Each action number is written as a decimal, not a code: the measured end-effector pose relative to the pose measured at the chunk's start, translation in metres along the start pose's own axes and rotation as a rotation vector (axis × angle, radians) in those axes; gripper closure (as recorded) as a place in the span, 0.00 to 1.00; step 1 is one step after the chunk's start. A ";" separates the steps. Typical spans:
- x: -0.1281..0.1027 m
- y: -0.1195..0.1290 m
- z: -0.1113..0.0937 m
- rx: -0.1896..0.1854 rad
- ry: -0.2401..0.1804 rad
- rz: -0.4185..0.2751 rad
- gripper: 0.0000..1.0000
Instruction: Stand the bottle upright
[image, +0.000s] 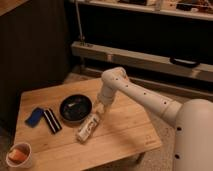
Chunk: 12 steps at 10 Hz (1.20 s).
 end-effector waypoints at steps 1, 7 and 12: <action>0.000 0.000 0.003 -0.007 0.002 -0.004 0.41; 0.003 -0.004 0.025 -0.046 0.019 -0.024 0.41; 0.008 -0.005 0.032 -0.060 0.028 -0.024 0.41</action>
